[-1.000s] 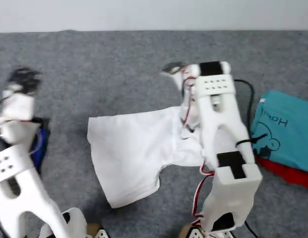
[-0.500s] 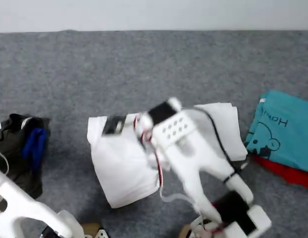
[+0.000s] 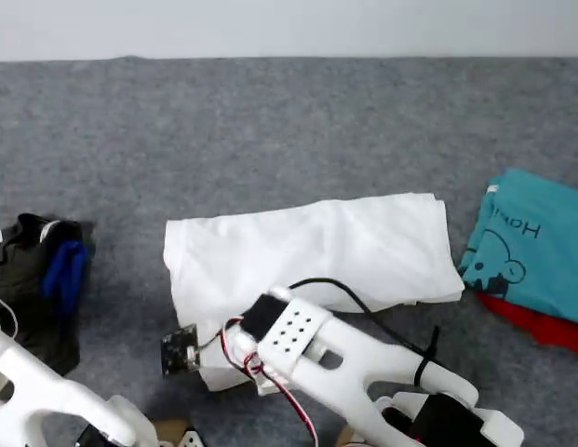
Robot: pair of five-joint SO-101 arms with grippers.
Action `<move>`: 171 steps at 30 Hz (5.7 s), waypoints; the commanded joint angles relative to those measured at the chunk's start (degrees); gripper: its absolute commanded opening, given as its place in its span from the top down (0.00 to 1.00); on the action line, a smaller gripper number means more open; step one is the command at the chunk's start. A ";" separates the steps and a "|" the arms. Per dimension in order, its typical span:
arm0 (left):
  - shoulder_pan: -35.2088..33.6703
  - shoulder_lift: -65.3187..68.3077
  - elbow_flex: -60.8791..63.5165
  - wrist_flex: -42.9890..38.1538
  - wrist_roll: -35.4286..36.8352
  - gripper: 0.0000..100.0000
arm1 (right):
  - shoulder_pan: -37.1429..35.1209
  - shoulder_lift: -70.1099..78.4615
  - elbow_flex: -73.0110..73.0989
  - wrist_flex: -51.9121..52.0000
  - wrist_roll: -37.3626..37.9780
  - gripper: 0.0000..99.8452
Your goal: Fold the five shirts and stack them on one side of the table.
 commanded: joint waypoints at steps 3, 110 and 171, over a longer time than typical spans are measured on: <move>-0.26 -1.14 -0.31 -0.97 0.44 0.99 | -0.66 -0.92 2.81 -9.45 3.34 0.70; 15.56 -1.32 -5.93 18.90 0.53 0.99 | 65.54 48.40 -70.33 23.43 -26.46 0.72; 15.74 -1.58 -5.41 18.46 0.35 0.99 | 9.80 41.71 -70.68 10.51 -22.77 0.98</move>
